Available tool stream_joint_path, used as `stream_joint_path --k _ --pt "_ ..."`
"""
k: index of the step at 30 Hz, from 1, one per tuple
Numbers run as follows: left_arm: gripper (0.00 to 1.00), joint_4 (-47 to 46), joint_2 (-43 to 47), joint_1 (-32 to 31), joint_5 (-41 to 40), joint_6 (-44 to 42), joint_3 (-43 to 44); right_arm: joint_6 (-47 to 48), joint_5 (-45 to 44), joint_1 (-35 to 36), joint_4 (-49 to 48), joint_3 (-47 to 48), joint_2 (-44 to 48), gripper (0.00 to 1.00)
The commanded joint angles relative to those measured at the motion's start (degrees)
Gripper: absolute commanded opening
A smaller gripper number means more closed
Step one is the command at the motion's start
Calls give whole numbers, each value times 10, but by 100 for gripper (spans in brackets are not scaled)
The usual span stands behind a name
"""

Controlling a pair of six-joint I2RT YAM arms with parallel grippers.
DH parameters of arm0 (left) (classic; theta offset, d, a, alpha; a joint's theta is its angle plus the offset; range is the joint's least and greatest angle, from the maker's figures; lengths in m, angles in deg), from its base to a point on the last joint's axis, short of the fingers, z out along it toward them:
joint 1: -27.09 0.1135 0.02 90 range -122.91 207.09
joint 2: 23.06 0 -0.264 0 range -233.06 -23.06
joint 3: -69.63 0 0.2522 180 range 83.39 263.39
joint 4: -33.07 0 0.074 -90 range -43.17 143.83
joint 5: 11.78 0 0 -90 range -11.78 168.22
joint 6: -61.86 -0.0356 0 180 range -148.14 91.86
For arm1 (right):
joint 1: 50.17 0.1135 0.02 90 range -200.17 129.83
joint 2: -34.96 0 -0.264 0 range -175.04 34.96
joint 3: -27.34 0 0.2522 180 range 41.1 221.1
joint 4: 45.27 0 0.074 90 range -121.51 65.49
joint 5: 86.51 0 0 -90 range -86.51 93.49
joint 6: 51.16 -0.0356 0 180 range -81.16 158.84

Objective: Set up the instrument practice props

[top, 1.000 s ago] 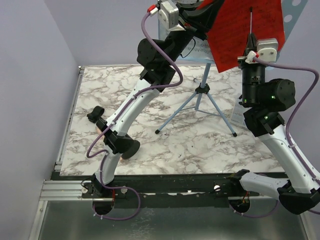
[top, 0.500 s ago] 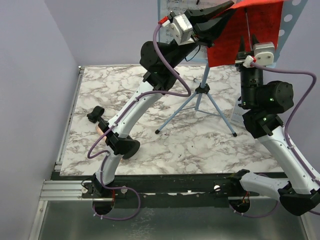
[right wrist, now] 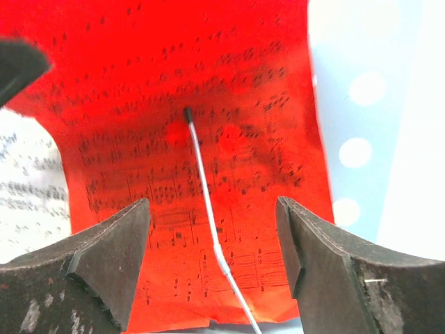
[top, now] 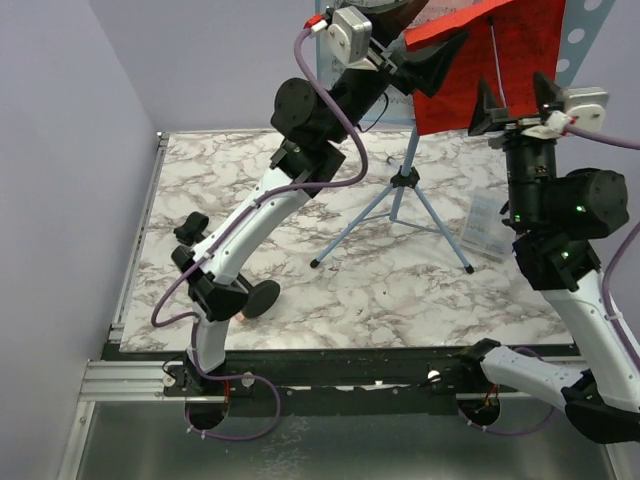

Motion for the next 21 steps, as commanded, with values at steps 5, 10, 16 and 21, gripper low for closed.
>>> stream_joint_path --k 5,10,16,21 --pt "92 78 138 0 -80 97 -88 -153 7 2 228 184 -34 92" --pt "92 115 161 -1 -81 115 -116 -296 51 2 282 281 -90 92" --pt "92 135 209 -1 -80 143 -190 -421 124 2 207 313 -132 91" --pt "92 135 290 0 -115 150 -329 -487 143 2 149 347 -174 87"
